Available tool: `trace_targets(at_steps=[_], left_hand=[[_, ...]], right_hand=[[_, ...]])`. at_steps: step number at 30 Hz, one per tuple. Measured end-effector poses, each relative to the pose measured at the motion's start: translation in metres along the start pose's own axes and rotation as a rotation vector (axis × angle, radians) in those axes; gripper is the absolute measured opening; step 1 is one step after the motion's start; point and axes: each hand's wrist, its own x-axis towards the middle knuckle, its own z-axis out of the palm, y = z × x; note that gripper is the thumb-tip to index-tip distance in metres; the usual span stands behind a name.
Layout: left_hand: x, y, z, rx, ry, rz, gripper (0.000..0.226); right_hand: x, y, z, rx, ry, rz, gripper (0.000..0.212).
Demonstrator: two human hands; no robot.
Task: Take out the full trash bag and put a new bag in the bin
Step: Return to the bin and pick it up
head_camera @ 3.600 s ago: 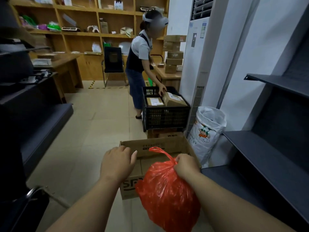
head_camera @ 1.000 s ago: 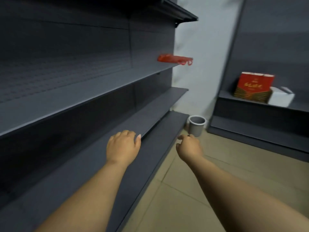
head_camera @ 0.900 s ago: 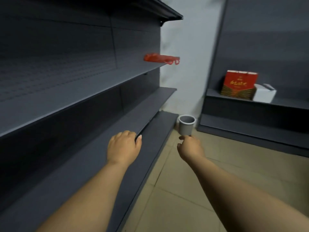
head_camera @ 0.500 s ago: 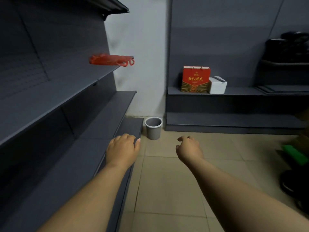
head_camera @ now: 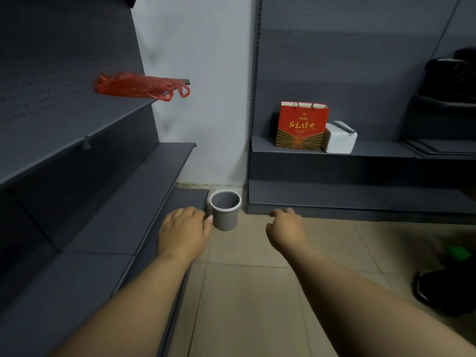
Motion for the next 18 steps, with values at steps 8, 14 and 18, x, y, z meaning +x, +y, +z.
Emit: trace_targets(at_steps=[8,14,18], left_hand=[[0.164,0.003,0.056,-0.003,-0.005,-0.116,0.039],[0.247,-0.01,0.098,-0.005,-0.036,-0.162,0.039],[0.31,-0.033,0.137,0.004,-0.056,-0.172,0.04]], right_hand=[[0.175,-0.015,-0.017,-0.13,-0.021,-0.115,0.039],[0.27,-0.038,-0.001,-0.148,-0.071,-0.139,0.038],[0.342,-0.056,0.021,-0.14,-0.08,-0.147,0.038]])
